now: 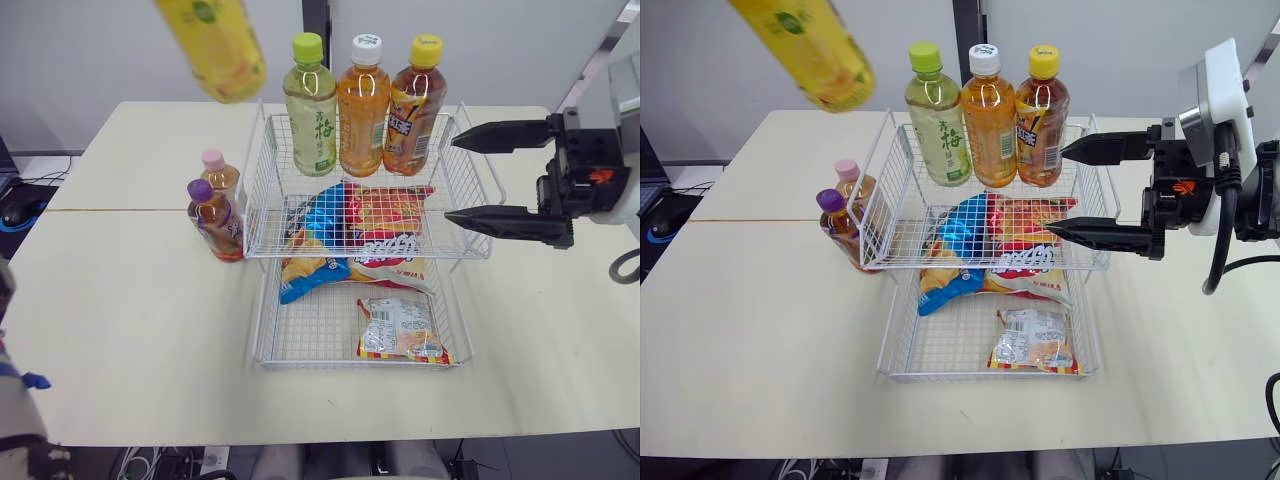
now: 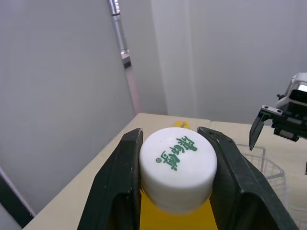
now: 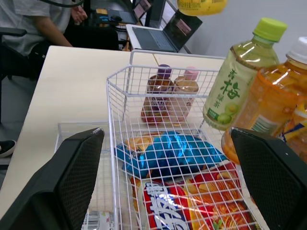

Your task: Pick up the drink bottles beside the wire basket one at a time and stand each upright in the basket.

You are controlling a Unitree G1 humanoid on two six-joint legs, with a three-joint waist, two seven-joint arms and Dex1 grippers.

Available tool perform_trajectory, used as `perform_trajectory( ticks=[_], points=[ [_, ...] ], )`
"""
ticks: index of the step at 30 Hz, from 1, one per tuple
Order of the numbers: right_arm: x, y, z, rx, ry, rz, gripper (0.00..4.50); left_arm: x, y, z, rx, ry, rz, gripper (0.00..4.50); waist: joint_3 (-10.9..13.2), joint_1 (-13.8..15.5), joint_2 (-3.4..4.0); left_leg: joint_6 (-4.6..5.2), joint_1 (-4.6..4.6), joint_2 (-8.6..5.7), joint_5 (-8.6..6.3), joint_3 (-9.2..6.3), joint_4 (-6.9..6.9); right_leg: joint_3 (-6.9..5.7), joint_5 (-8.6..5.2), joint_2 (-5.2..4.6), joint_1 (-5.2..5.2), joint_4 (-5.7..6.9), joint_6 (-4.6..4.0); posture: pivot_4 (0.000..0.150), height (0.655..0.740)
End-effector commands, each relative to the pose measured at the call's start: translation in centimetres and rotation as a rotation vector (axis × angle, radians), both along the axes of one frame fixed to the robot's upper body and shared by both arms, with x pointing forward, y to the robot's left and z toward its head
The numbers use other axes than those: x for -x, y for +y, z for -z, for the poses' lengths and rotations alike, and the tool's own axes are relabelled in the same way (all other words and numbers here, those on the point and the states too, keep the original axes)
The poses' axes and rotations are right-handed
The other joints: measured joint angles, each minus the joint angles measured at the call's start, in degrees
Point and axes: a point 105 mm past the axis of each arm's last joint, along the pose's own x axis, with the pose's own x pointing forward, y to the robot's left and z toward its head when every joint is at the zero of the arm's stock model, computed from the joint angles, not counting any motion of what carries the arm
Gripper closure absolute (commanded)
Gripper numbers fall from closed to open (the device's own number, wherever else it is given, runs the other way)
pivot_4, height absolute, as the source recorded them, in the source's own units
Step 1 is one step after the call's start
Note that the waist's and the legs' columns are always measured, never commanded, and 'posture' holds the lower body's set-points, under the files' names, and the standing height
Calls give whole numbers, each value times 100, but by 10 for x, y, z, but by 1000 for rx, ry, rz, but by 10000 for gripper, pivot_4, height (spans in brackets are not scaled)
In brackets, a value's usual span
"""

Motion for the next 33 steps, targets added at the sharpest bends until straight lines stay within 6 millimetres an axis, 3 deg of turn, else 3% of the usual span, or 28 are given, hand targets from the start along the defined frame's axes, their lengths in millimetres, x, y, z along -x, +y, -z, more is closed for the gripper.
perform_trajectory(
  ticks=[1,10,17,25,33],
  points=[
    [5,-5,-12,-7,-69,39,0,1,-20,-4,-8,-10,93,31149,0,-13,0,0,0,0,0,-1,0,1,0,-1,0,1,0,1500,7400],
    [10,-6,-9,-10,-59,61,0,-20,-92,25,-69,42,293,31149,0,-51,0,-6,-6,-5,4,-15,1,2,0,-37,-5,-5,0,1500,7400],
    [12,-8,-8,-16,-53,81,0,-36,-129,58,-114,71,347,31149,0,-65,1,-1,-2,-7,4,-11,1,3,0,-38,-5,1,0,1500,7400],
    [10,-12,-5,4,-48,121,0,-59,-152,78,-100,107,315,31149,0,-57,1,3,-4,-14,6,-7,1,2,1,-38,-4,0,1,1500,7400],
    [7,-22,-8,-8,-68,196,0,-66,-169,96,-163,79,324,31149,0,-28,1,5,-4,-17,7,-6,1,1,1,-38,-4,1,2,1500,7400]
  ],
)
